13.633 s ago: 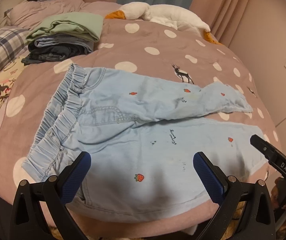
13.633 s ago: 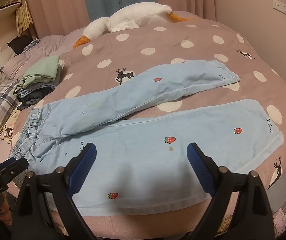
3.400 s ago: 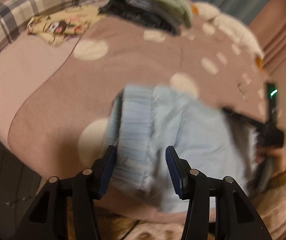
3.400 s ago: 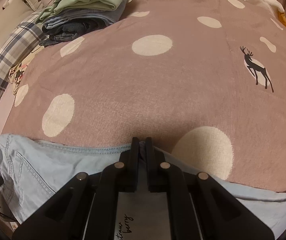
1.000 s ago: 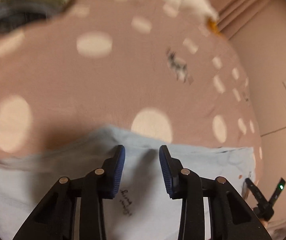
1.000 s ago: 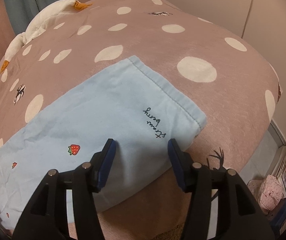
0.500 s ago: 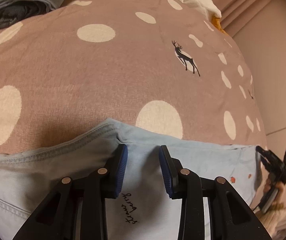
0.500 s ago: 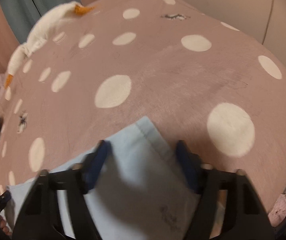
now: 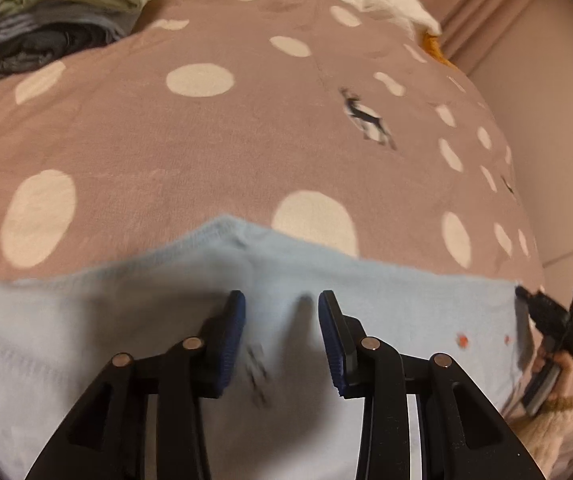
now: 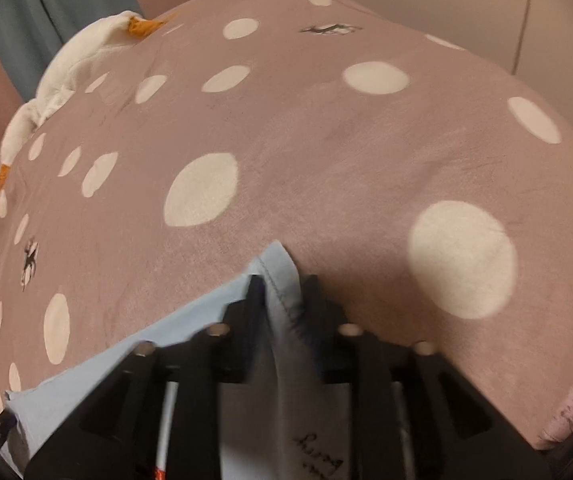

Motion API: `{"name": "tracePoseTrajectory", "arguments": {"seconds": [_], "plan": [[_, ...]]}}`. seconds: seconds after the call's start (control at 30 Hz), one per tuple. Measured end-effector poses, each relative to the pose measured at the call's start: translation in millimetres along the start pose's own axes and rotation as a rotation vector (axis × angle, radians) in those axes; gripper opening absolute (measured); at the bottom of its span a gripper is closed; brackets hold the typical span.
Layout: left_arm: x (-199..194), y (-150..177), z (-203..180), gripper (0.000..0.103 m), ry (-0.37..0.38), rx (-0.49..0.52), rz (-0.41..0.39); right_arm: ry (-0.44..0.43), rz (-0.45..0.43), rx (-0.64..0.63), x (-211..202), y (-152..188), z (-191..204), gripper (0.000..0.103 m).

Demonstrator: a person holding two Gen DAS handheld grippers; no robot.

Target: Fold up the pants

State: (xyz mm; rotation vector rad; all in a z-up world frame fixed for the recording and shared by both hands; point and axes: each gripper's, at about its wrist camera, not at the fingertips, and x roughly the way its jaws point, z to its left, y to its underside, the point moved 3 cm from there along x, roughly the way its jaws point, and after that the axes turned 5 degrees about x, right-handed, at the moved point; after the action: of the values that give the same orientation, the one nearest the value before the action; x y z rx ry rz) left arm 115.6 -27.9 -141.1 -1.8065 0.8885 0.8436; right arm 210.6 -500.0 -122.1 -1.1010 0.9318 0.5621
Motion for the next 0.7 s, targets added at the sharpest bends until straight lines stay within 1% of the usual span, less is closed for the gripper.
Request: {"name": "tracePoseTrajectory", "arguments": {"seconds": [0.03, 0.07, 0.13, 0.2, 0.3, 0.37, 0.4, 0.43, 0.47, 0.57, 0.63, 0.7], "plan": [[-8, 6, -4, 0.036, 0.015, 0.013, -0.004, 0.011, -0.027, -0.001, -14, 2, -5, 0.048], [-15, 11, -9, 0.036, 0.033, 0.022, -0.006, 0.008, -0.039, -0.001, -22, 5, -11, 0.049], [-29, 25, -17, 0.036, 0.084, 0.041, 0.001, 0.009, -0.037, 0.012, -38, 13, -23, 0.062], [-37, 38, -22, 0.036, 0.119, 0.056, 0.01, 0.013, -0.028, 0.023, -50, 28, -36, 0.062], [-37, 57, -27, 0.036, 0.134, 0.086, 0.063, 0.034, 0.003, 0.021, -54, 48, -52, 0.061], [-30, 66, -27, 0.036, 0.118, 0.111, 0.094, 0.026, -0.001, 0.009, -52, 57, -57, 0.039], [-24, 69, -25, 0.036, 0.1, 0.106, 0.114, 0.011, 0.005, 0.015, -51, 60, -58, 0.018], [-18, 71, -21, 0.036, 0.087, 0.092, 0.136, 0.007, 0.002, 0.024, -50, 61, -59, 0.017], [-11, 73, -17, 0.036, 0.088, 0.065, 0.154, 0.017, -0.015, 0.022, -52, 61, -59, 0.016], [-8, 72, -9, 0.036, 0.117, 0.006, 0.147, 0.028, -0.048, 0.043, -58, 59, -58, 0.016], [-5, 72, -7, 0.036, 0.123, -0.004, 0.149, 0.036, -0.025, 0.046, -49, 60, -61, 0.016], [-4, 71, -8, 0.036, 0.123, -0.005, 0.146, 0.032, 0.007, 0.057, -32, 64, -64, 0.017]]}}
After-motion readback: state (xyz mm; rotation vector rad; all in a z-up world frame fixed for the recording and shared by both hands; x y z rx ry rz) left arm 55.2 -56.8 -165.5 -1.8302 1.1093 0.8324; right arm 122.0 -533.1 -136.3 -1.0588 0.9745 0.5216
